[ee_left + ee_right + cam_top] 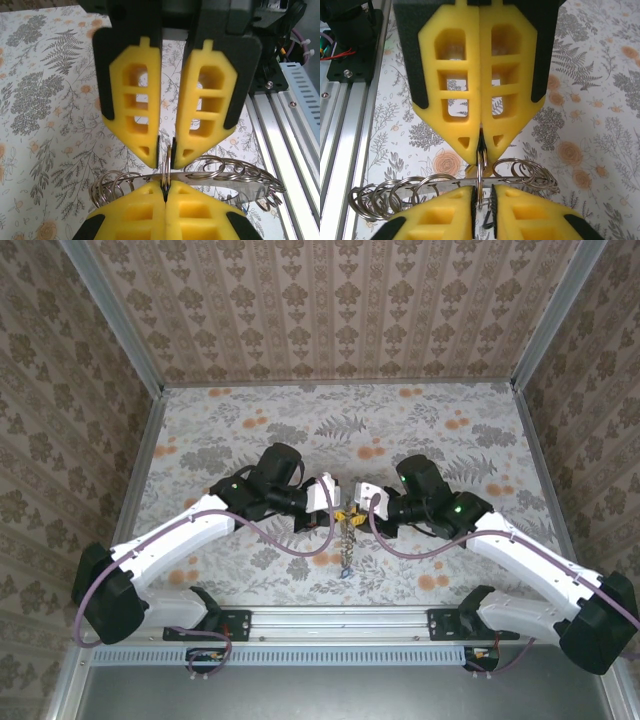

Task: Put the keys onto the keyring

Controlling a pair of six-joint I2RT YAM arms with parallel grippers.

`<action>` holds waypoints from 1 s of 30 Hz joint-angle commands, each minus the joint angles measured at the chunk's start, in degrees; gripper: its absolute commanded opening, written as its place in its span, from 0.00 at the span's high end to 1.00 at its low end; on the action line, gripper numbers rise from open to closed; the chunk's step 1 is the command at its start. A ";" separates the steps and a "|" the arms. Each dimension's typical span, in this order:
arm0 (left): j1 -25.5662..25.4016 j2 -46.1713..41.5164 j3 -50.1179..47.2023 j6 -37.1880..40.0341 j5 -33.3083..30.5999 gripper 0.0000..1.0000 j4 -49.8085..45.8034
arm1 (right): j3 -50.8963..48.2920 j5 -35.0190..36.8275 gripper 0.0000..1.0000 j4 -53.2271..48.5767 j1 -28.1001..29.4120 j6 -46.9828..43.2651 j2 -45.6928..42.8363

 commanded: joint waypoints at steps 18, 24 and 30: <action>0.73 -5.22 -4.39 -5.99 5.41 0.78 9.90 | -14.71 -6.98 1.00 36.43 0.27 20.27 -9.21; 0.75 -6.13 -5.01 -6.12 4.95 0.85 10.95 | -18.07 -5.09 1.00 43.77 0.26 24.41 -11.11; 0.73 -7.04 -3.90 -4.17 1.95 1.00 7.70 | -14.26 -6.06 1.00 28.85 0.44 16.06 -11.29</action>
